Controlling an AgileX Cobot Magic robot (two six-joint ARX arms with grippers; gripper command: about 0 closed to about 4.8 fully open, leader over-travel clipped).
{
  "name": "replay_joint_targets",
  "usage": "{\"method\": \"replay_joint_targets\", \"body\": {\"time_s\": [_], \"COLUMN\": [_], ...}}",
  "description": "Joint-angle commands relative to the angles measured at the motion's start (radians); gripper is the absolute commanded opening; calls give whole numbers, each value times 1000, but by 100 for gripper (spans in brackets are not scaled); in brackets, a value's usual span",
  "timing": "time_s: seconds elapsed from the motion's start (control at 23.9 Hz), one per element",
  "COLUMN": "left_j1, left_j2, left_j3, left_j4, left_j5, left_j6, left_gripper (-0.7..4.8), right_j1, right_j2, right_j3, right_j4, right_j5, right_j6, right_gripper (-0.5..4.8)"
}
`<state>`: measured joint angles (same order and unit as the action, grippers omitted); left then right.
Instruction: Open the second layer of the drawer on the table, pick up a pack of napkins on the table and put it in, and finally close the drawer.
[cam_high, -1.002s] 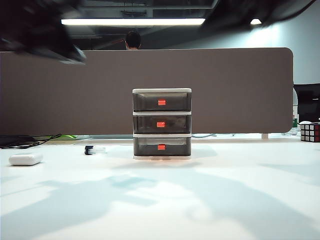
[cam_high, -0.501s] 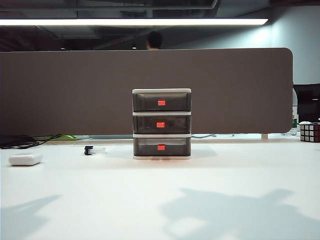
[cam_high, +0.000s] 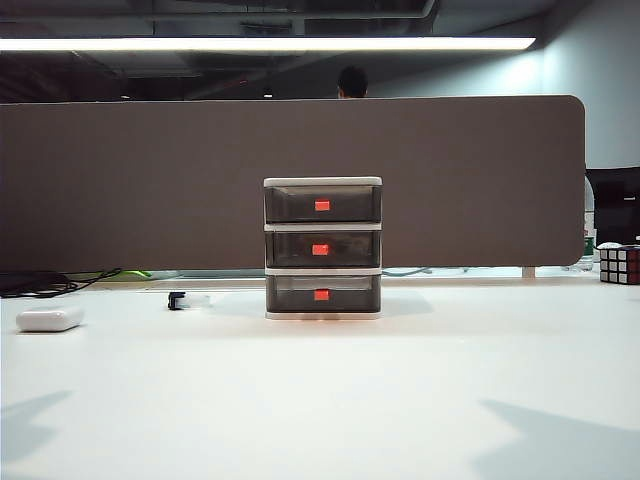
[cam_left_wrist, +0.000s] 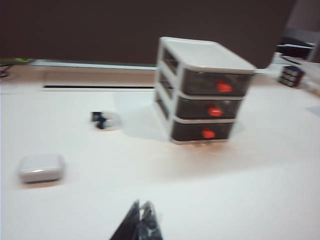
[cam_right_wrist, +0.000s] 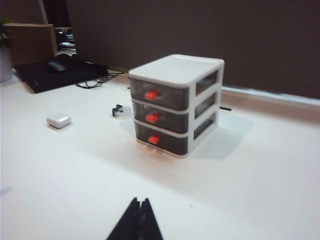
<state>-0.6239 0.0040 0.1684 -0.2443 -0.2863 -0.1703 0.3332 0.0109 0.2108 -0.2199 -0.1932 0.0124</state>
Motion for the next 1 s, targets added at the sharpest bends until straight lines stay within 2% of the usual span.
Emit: {"method": "replay_joint_targets", "body": {"time_s": [0.04,0.08,0.13,0.21,0.29,0.38,0.54,0.67,0.75,0.84,0.92,1.0], "left_j1": [1,1,2,2,2,2,2,18,51,101,164,286], "left_j2": [-2,-1,-2,-2,-2,-2,-2,-2,-2,-2,-2,-2], "left_j3": [-4,-4,-17,-58,-121,-160,-161,-162,-162,-162,-162,-162], "left_j4": [-55,-65,-43,24,180,303,339,351,356,359,362,388], "left_j5": [-88,-88,-96,-96,-88,-51,-51,-56,-41,-17,45,161], "left_j6": [-23,-49,-41,43,130,165,301,379,406,399,394,377], "left_gripper": [-6,-6,-6,-6,-6,-6,-6,-6,-6,-6,-6,-6], "right_j1": [0,0,0,0,-1,1,-3,-6,-18,-48,-92,-167], "right_j2": [0,-1,-7,-11,-11,-11,-11,-11,-11,-11,-11,-11], "right_j3": [-16,-21,-35,-64,-107,-145,-210,-210,-210,-210,-210,-210], "right_j4": [-37,-43,-46,-43,-13,48,207,206,218,222,222,221], "right_j5": [66,74,105,156,161,156,149,172,172,173,172,159], "right_j6": [44,44,42,42,42,43,42,-15,-40,-40,-39,-39], "right_gripper": [-4,-5,-4,-4,-4,-4,-4,-4,-4,-4,-4,-4]}}
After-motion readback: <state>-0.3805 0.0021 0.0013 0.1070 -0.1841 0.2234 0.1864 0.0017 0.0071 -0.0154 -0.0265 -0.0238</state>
